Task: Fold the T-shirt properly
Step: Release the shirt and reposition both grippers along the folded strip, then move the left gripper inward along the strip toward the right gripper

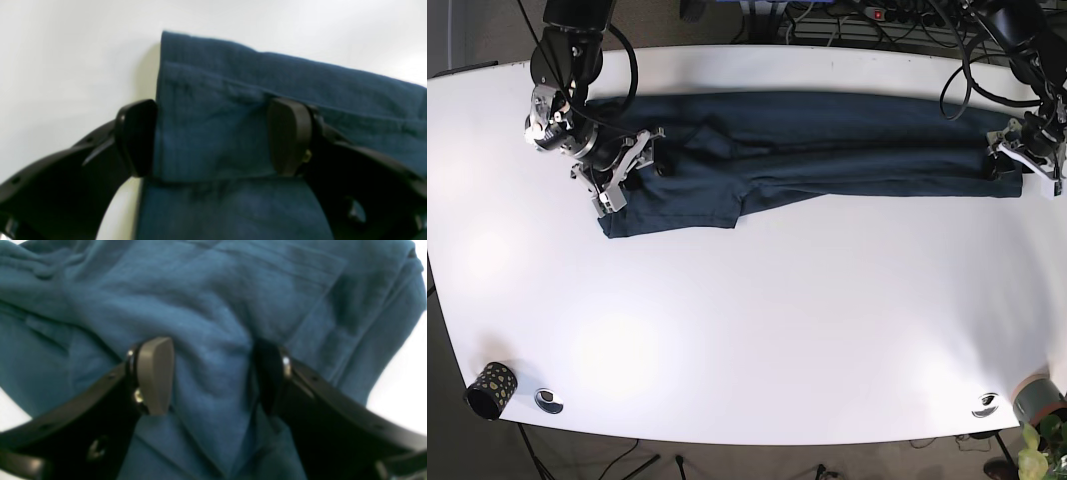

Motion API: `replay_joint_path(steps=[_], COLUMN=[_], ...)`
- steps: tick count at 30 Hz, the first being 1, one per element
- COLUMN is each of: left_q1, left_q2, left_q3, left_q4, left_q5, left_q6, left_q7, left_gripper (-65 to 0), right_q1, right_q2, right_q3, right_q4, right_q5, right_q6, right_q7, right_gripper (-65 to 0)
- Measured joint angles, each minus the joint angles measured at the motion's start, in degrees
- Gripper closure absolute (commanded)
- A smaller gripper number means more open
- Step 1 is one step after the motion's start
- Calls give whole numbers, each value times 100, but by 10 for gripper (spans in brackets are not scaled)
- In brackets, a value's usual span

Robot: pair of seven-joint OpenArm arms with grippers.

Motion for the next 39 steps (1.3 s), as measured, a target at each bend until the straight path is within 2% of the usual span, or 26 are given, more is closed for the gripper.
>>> replay_joint_path(steps=[5, 10, 12, 15, 20, 23, 29, 39], left_q1=[-654, -800, -737, -671, -466, -400, -105, -111], left_q2=[11, 85, 116, 131, 166, 74, 101, 92], left_q3=[2, 28, 4, -120, -881, -1102, -1239, -1244], left_q4=[-538, -584, -367, -2, 557, 605, 601, 455], left_q5=[713, 769, 761, 846, 457, 267, -498, -785], left_q6=[-35, -42, -109, -332, -378, -361, -365, -365], left_q7=[0, 96, 337, 986, 1515, 1838, 1930, 1921], left_gripper=[-476, -478, -478, -478, -479, -481, -515, -524], right_q1=[293, 345, 341, 343, 334, 334, 332, 326], right_q2=[85, 87, 87, 85, 57, 57, 57, 55], right_q3=[13, 13, 9, 9, 9, 9, 20, 33], right_q4=[-260, -269, -269, -269, -262, -262, -262, -267], right_q5=[-173, -247, -229, -232, -232, -232, -229, -229], right_q6=[-9, -48, -48, -48, -66, -66, -66, -63], right_q7=[79, 50, 63, 55, 59, 59, 61, 59], right_gripper=[-379, -379, -379, -379, -379, -379, -379, -379])
